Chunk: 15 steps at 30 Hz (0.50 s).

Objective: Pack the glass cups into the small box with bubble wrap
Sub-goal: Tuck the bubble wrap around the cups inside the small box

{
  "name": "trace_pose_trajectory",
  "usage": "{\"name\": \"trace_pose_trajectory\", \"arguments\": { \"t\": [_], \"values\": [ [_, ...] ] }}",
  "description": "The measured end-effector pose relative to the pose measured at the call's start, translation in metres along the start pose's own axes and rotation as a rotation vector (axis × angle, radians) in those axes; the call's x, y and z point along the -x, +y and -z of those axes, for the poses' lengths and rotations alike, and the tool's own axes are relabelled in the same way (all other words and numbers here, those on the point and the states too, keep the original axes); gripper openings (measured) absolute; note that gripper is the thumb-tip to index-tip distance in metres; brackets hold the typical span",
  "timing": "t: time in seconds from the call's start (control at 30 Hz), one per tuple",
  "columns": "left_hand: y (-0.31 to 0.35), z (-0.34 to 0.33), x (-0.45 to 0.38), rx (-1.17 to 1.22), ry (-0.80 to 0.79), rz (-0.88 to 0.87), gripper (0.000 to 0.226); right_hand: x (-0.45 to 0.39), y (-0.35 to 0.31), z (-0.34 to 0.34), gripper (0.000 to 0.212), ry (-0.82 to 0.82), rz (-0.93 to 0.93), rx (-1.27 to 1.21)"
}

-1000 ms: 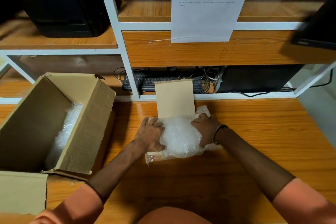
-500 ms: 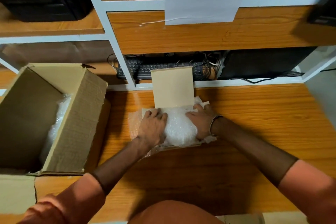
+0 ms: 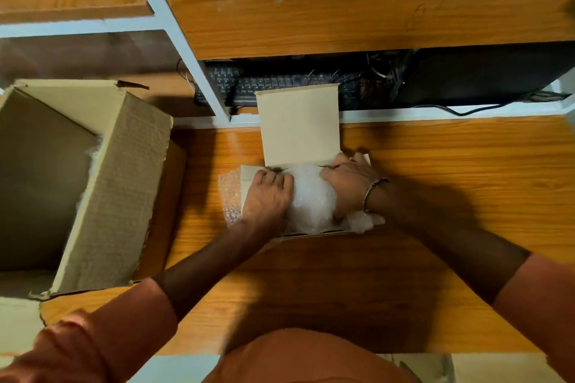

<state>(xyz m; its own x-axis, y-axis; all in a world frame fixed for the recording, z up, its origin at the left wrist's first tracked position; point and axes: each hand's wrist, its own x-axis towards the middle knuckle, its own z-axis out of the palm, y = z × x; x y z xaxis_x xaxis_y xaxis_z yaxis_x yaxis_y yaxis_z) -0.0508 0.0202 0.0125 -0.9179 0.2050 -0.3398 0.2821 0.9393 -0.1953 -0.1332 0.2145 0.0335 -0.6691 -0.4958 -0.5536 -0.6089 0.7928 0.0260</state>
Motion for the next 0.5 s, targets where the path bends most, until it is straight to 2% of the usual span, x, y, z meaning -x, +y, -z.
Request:
{"name": "trace_pose_trajectory", "arguments": {
  "t": [0.07,0.17,0.27,0.33,0.43,0.5],
  "values": [
    [0.0,0.001,-0.004,0.021,0.007,-0.003,0.087,-0.002,-0.002,-0.013,0.078,0.075,0.005,-0.014],
    [-0.004,-0.002,-0.008,0.037,0.005,0.009,0.097,0.0,-0.007,-0.028,0.072,0.164,-0.016,-0.087],
    [-0.006,-0.007,-0.003,0.072,0.047,0.01,0.086,0.005,-0.011,-0.035,0.074,0.208,-0.042,-0.121],
    [-0.006,-0.004,0.002,0.11,0.026,0.014,0.086,0.009,-0.01,-0.038,0.08,0.196,-0.041,-0.162],
    [-0.014,0.008,0.008,0.238,0.008,-0.006,0.087,0.017,-0.003,-0.027,0.094,0.094,-0.012,-0.197],
    [-0.027,0.017,0.018,0.358,0.066,-0.01,0.088,0.029,0.005,-0.01,0.102,0.043,0.024,-0.236]
  ]
}}
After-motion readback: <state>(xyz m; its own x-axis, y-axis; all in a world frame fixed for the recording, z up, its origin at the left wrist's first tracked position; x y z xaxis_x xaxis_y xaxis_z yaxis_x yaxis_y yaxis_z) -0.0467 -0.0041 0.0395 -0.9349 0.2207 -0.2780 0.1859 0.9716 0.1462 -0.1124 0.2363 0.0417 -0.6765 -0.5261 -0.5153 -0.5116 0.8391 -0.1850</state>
